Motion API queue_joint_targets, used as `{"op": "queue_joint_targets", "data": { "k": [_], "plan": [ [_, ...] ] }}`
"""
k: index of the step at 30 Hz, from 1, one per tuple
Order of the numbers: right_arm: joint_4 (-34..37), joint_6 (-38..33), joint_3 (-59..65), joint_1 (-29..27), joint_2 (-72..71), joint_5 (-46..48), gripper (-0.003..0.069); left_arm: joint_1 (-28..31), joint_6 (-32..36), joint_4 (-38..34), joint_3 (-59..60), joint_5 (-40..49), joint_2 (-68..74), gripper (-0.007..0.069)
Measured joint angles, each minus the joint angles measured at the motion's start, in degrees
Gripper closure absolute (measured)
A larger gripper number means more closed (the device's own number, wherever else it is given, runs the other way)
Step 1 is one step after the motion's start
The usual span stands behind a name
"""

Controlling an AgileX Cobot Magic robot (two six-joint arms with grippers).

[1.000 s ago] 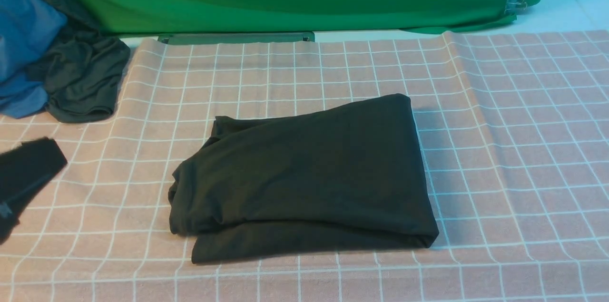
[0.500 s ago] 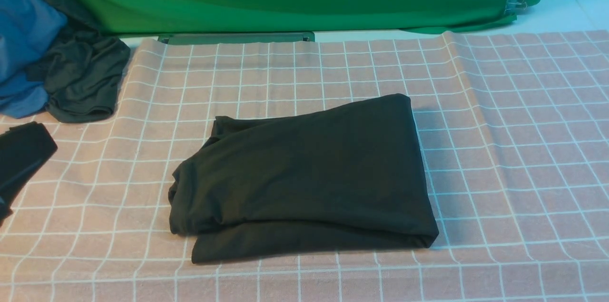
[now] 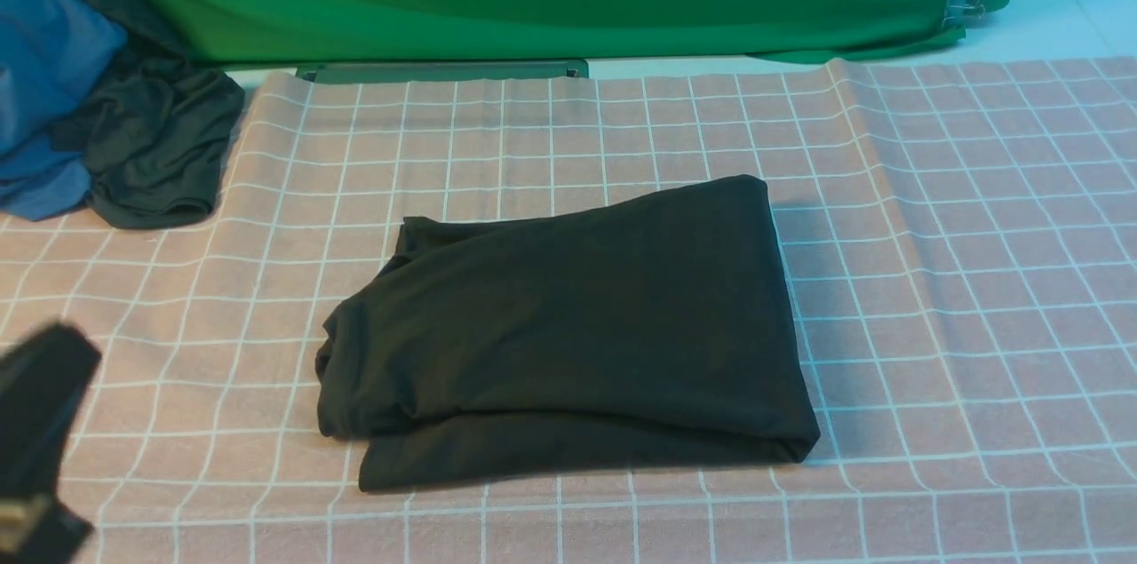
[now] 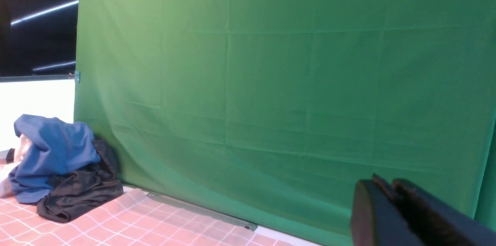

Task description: Fold a long-sleeved shirt over a pink coffee tablecloth.

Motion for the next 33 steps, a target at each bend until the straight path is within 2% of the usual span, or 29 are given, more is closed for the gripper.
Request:
{"op": "queue_joint_targets", "data": {
  "k": [3,7,11,33],
  "plan": [
    [0.0,0.07,0.0,0.0,0.0,0.0,0.0562,5.76,-0.88,-1.77,6.26,-0.18,-5.22,0.0611],
    [0.0,0.07,0.0,0.0,0.0,-0.04,0.0546,9.85,-2.17,-0.53,7.1,2.69,-6.82,0.0611],
    [0.0,0.07,0.04,0.0,0.0,-0.04,0.0529,10.17,-1.95,0.99,7.28,9.5,-6.99,0.0611],
    [0.0,0.02,0.04,0.0,0.0,0.02,0.0494,10.19,-1.28,1.45,7.28,9.77,-7.05,0.0611]
  ]
}}
